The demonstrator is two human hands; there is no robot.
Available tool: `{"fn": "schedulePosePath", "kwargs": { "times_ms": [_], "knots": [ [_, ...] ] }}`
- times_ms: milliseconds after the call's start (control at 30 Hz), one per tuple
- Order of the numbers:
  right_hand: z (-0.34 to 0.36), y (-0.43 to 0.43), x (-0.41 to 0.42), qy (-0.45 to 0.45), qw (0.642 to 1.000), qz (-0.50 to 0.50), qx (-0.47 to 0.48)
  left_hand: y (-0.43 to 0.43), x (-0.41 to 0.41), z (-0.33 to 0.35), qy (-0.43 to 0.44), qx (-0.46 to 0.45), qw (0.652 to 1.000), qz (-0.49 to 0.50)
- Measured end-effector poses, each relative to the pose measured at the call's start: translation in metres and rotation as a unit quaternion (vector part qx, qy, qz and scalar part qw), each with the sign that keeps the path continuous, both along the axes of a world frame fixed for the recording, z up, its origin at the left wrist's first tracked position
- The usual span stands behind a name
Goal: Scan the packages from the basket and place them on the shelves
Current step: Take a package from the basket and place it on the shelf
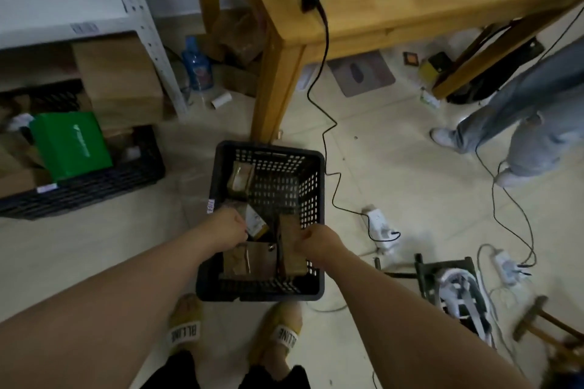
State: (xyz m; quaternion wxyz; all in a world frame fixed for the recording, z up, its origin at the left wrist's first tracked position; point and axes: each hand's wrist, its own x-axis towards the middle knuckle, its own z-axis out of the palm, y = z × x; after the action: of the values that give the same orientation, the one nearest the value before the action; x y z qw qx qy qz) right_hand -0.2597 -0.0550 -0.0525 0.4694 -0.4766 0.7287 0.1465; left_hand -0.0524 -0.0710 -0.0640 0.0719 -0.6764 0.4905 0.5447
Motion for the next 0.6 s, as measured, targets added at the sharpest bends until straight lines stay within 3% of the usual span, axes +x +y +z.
{"fn": "schedulePosePath", "kwargs": {
  "times_ms": [267,600],
  "knots": [
    [-0.112,0.0,-0.017,0.013,1.0,0.001,0.019,0.018,-0.015,-0.108,0.012,0.023,0.999,0.034],
    [-0.257,0.0,-0.021,0.034,0.996,-0.075,0.033,0.011,-0.009,-0.237,0.003,0.003,0.999,0.045]
  ]
}}
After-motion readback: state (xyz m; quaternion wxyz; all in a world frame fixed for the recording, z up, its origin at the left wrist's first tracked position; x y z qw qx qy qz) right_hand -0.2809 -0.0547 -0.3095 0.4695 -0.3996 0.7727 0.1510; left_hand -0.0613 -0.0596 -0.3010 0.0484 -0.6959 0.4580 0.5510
